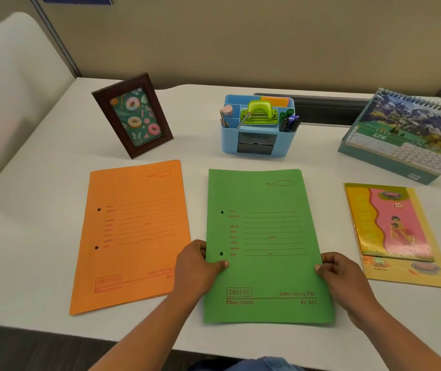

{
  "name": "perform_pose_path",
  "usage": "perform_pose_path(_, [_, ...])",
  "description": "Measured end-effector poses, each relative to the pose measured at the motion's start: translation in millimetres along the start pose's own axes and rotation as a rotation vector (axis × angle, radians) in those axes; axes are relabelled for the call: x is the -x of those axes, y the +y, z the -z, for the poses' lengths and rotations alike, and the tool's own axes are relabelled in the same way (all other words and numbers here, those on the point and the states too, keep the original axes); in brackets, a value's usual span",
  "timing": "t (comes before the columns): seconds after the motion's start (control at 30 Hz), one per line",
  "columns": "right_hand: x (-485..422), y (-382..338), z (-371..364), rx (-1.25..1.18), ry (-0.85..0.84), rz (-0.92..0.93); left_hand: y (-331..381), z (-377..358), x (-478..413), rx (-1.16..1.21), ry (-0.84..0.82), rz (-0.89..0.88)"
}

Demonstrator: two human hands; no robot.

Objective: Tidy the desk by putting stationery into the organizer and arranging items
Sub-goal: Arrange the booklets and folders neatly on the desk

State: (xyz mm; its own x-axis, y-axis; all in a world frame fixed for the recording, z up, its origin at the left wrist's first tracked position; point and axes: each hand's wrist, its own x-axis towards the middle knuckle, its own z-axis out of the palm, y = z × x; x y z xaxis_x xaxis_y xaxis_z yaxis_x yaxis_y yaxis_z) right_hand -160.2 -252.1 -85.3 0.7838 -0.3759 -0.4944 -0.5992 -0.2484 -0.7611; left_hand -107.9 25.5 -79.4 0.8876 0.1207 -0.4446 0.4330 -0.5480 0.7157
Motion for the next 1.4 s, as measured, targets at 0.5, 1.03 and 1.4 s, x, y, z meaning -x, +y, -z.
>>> perform_pose_path(0.5, [2,5,-5,0.325,0.080,0.170,-4,-7,-5,-0.390,0.083,-0.087])
perform_pose_path(1.03, [-4,15,-10,0.409,0.140,0.233,-7,-7,-1,-0.365,0.138,-0.142])
perform_pose_path(1.4, [16,-21,-43,0.350,0.104,0.356,-48,61,18,-0.301,0.430,-0.149])
